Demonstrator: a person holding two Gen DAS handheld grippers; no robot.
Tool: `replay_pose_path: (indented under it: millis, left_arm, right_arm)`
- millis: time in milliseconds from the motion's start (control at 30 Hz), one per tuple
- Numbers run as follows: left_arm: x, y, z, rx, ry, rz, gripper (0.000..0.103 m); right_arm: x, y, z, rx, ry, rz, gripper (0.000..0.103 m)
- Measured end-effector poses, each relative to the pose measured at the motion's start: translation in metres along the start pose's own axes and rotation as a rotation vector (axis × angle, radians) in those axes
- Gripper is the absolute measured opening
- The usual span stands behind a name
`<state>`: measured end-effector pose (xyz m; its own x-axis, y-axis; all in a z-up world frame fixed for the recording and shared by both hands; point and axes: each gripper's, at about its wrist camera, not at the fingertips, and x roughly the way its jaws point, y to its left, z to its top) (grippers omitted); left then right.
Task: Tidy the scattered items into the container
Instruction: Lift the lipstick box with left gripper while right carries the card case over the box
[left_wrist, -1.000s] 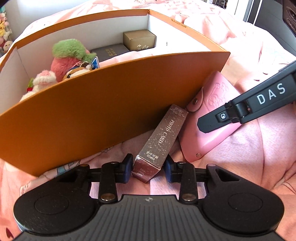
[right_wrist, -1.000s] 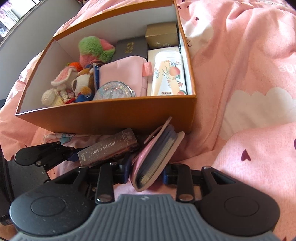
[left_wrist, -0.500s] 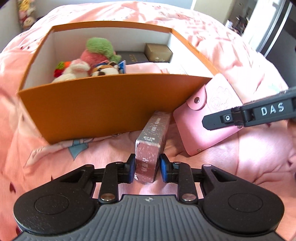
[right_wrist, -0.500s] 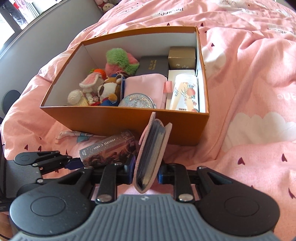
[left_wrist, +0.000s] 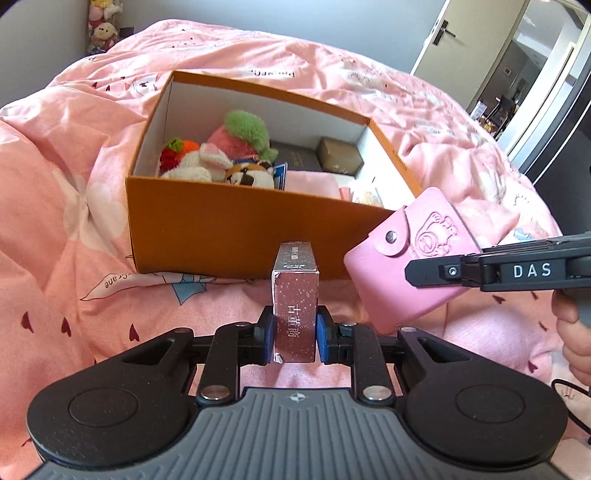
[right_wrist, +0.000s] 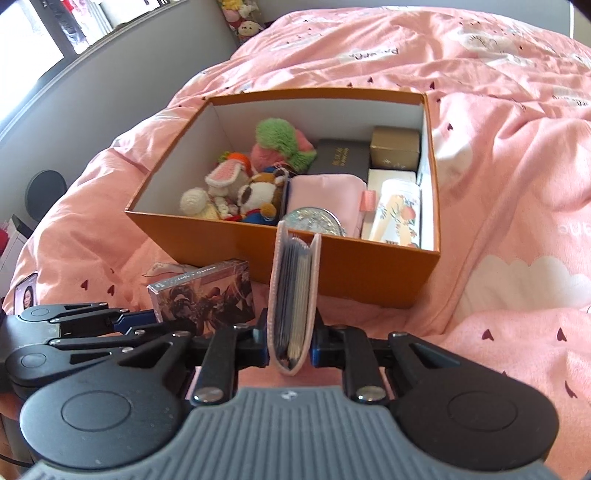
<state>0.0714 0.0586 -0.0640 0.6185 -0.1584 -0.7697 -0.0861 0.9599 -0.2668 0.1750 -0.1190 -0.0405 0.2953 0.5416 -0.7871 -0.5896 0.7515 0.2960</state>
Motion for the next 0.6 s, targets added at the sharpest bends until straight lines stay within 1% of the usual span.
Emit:
replay_pose_path:
  millis: [300,467,600]
  left_arm:
    - [-0.030,-0.005,0.011,-0.015,-0.079,-0.027,0.025]
    - [-0.044,-0.009,0.020,-0.013,-0.131,-0.036,0.025]
    - [-0.051,-0.012,0.028,-0.010,-0.164,-0.046,0.025]
  right_arm:
    - [-0.024,0.014,0.004,-0.048,-0.065,0.040,0.020]
    - [-0.041,0.020,0.010,-0.055,-0.102,0.088,0.020]
    - [-0.053,0.027,0.015,-0.078,-0.147,0.097,0.020]
